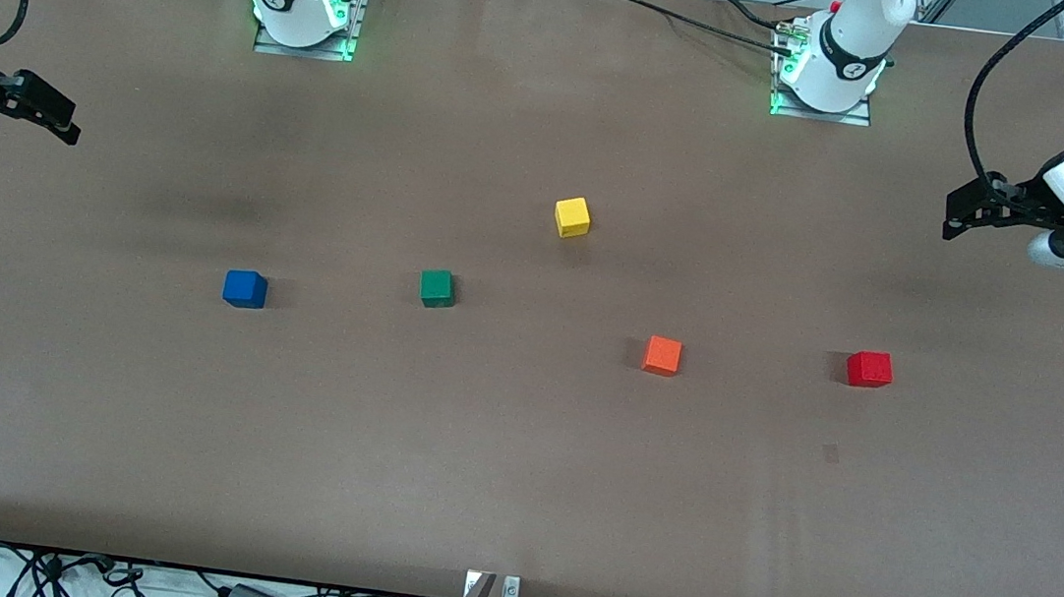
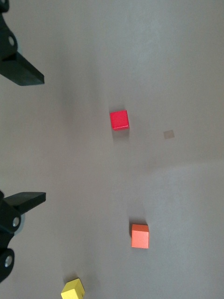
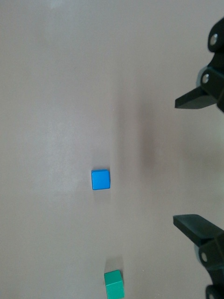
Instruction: Pass red block to right arm, stack on blue
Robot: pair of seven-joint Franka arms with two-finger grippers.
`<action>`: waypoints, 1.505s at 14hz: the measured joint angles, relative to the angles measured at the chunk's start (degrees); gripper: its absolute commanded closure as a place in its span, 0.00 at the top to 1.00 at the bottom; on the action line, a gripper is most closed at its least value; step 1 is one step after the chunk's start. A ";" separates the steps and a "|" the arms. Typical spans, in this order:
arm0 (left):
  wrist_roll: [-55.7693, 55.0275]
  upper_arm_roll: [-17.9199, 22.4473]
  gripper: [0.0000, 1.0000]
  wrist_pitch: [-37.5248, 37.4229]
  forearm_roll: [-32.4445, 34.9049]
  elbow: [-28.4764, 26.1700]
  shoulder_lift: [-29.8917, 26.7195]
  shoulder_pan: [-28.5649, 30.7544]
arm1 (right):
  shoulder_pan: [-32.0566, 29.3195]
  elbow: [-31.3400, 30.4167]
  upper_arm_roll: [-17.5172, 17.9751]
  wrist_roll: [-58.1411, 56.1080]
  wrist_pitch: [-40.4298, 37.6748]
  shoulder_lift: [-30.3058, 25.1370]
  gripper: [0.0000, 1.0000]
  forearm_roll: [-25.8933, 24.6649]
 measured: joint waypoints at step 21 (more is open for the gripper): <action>0.57 0.36 1.00 -4.01 0.00 6.62 11.26 1.41 | 0.02 -0.01 0.03 -0.02 -0.94 -0.02 1.00 0.01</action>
